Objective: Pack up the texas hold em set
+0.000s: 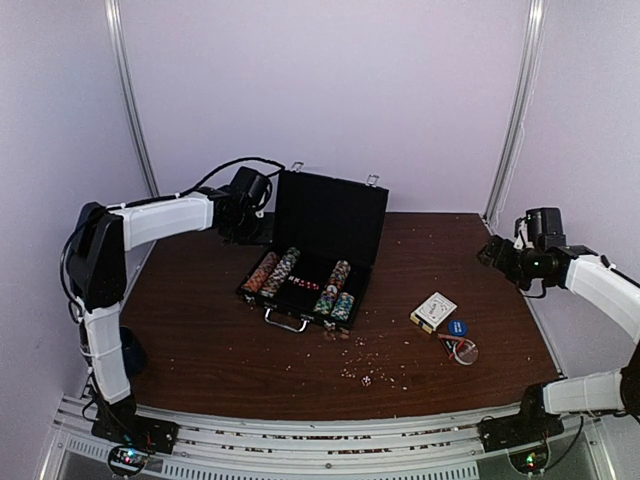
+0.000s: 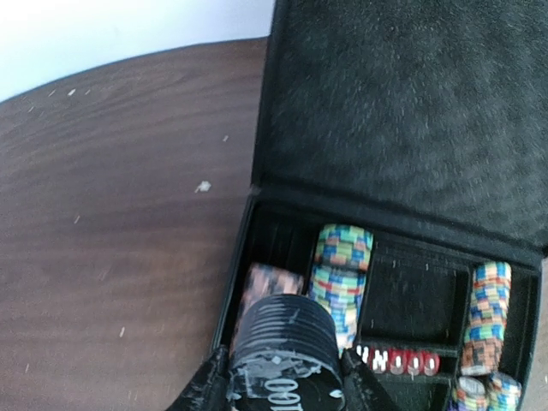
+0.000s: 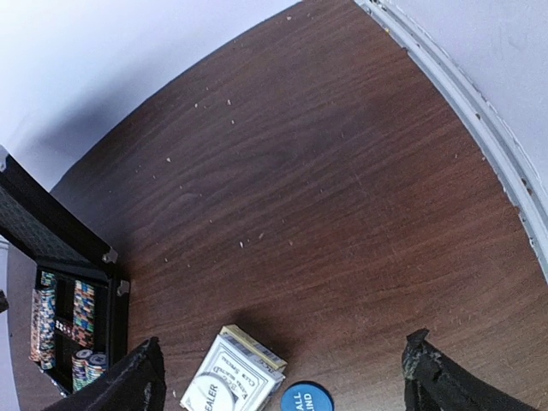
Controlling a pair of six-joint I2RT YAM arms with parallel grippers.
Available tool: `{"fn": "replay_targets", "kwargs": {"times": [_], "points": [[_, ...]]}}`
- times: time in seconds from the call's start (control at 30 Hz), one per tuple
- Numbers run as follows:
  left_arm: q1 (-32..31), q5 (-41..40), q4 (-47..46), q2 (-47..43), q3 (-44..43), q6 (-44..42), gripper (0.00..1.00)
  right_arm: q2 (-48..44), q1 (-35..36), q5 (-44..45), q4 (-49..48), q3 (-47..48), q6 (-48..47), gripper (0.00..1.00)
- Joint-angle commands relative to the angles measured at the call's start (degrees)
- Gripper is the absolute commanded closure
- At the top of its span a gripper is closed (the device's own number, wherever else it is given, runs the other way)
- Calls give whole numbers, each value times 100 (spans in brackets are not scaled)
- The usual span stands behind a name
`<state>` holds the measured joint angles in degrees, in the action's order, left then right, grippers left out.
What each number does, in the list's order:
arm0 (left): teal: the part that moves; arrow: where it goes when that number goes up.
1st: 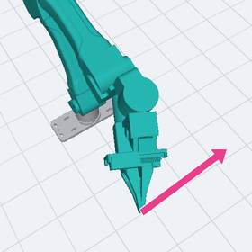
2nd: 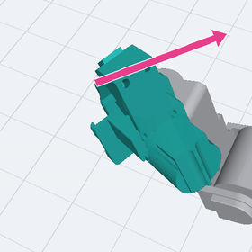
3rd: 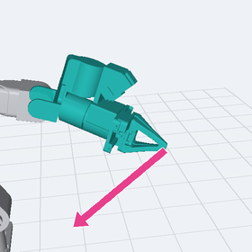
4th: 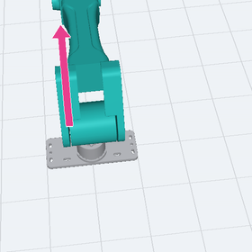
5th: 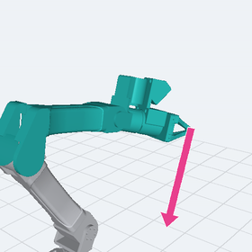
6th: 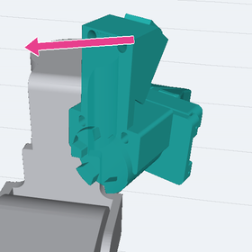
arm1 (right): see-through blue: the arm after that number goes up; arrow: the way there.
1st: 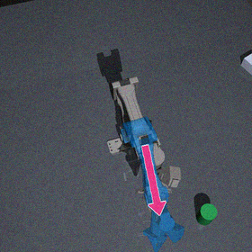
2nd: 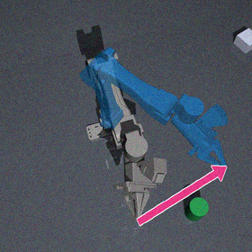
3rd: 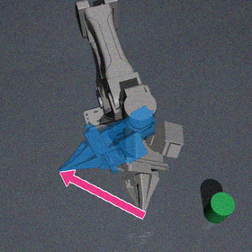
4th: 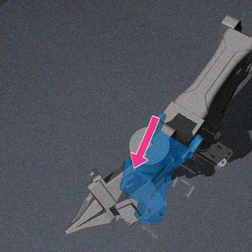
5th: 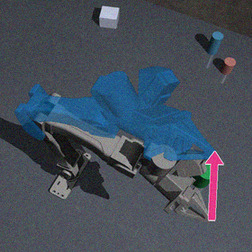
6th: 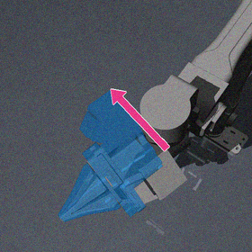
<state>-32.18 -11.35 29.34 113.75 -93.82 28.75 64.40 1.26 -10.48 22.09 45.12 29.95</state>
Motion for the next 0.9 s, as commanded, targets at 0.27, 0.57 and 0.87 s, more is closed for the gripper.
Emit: {"fn": "replay_targets", "kwargs": {"times": [0.27, 0.57, 0.87], "points": [[171, 436, -2007, 1067, -600, -570, 75, 512, 16, 459, 130, 796, -7, 4], [186, -89, -2534, 1506, -483, -1011, 74, 550, 16, 491, 209, 858, -26, 4], [215, 322, -2056, 1638, -206, -843, 57, 867, 16, 161, 63, 959, 19, 4]]}}
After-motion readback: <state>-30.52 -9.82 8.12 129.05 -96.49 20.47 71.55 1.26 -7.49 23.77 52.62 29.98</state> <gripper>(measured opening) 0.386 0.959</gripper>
